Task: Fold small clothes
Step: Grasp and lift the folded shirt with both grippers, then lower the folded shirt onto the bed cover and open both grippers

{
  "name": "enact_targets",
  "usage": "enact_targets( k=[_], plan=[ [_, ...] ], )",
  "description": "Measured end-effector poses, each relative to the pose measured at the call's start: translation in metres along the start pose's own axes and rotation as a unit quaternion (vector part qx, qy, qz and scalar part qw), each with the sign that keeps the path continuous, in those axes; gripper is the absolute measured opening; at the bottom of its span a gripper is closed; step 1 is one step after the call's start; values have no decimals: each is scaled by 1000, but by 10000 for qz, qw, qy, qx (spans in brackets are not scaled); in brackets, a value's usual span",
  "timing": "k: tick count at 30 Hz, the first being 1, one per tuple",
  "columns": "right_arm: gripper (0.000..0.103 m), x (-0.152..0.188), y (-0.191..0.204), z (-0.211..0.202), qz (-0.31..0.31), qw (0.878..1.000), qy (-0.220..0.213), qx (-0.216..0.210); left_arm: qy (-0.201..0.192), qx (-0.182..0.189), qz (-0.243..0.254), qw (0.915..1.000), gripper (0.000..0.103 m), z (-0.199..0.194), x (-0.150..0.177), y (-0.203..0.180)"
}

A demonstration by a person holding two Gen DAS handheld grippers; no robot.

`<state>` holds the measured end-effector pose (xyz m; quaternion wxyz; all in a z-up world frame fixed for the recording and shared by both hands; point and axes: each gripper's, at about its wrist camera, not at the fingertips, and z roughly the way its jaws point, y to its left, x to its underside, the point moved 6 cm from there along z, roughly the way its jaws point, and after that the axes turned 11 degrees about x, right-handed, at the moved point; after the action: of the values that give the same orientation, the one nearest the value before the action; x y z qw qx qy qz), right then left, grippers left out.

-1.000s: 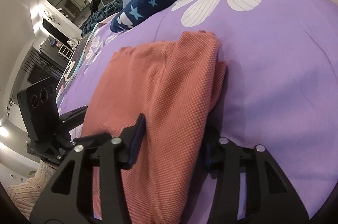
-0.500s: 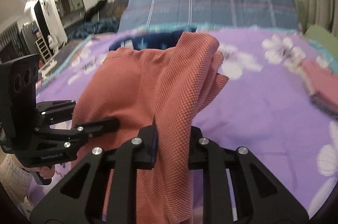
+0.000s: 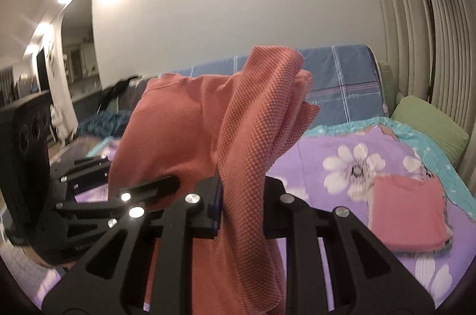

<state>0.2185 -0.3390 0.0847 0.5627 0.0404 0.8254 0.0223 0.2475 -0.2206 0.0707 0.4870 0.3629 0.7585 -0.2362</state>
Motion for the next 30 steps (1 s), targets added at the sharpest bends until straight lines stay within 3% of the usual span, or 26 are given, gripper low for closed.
enact_targets(
  k=[5, 10, 15, 21, 27, 29, 30],
  plan=[
    [19, -35, -28, 63, 265, 9994, 46, 196, 119, -318, 292, 9990, 31, 55, -33, 23],
    [19, -42, -49, 130, 458, 9982, 201, 333, 336, -456, 340, 9978, 31, 114, -37, 50],
    [19, -28, -65, 196, 681, 9961, 333, 457, 475, -618, 216, 9967, 31, 169, -26, 81],
    [19, -2, -70, 264, 575, 9944, 610, 642, 809, -865, 45, 9930, 31, 230, 9, 116],
    [19, 27, -80, 307, 588, 9918, 826, 772, 1074, -1064, 159, 9884, 32, 270, 34, 127],
    [19, 34, -83, 317, 618, 9907, 881, 837, 1108, -1184, 183, 9866, 38, 285, 39, 135],
    [22, 39, -86, 323, 577, 9902, 899, 901, 1122, -1380, 215, 9838, 51, 291, 45, 139]
  ],
)
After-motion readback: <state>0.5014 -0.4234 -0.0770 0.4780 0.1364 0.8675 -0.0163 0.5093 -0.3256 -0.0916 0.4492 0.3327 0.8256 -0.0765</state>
